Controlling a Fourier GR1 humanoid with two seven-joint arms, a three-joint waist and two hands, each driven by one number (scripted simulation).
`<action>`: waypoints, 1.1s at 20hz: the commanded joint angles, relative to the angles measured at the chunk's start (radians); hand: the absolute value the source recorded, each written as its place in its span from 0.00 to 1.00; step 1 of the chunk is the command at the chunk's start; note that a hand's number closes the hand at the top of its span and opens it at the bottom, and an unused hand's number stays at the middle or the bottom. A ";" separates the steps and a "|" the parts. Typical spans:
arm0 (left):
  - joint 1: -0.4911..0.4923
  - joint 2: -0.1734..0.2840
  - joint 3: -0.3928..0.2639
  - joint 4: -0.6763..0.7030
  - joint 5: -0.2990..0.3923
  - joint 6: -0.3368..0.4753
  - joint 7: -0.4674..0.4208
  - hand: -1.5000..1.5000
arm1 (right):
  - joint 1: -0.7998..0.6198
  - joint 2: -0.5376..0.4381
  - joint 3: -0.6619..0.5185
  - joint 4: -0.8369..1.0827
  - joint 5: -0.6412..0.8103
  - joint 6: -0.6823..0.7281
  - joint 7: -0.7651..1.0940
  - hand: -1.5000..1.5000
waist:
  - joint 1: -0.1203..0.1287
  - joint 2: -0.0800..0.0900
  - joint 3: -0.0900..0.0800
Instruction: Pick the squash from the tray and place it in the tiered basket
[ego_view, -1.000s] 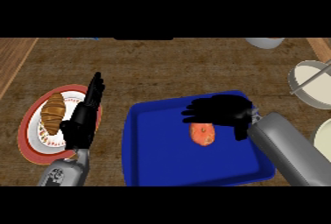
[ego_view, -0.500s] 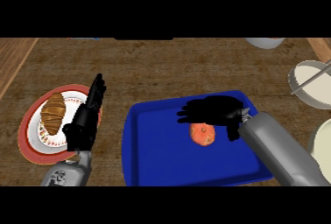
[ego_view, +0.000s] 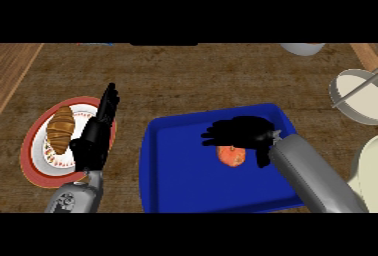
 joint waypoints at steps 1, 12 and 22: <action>0.060 -0.006 -0.003 -0.011 0.005 -0.019 -0.047 0.50 | -0.048 0.003 -0.073 0.082 -0.026 0.036 -0.076 1.00 | 0.004 0.000 0.000; 0.075 -0.022 0.005 -0.017 -0.019 -0.023 -0.054 0.50 | 0.065 0.086 -0.106 0.067 0.060 -0.295 -0.097 1.00 | 0.000 0.000 0.000; 0.062 0.015 0.052 -0.055 0.003 -0.021 0.010 0.50 | 0.307 -0.504 -0.454 0.073 0.047 -0.431 0.060 1.00 | -0.059 -0.009 0.000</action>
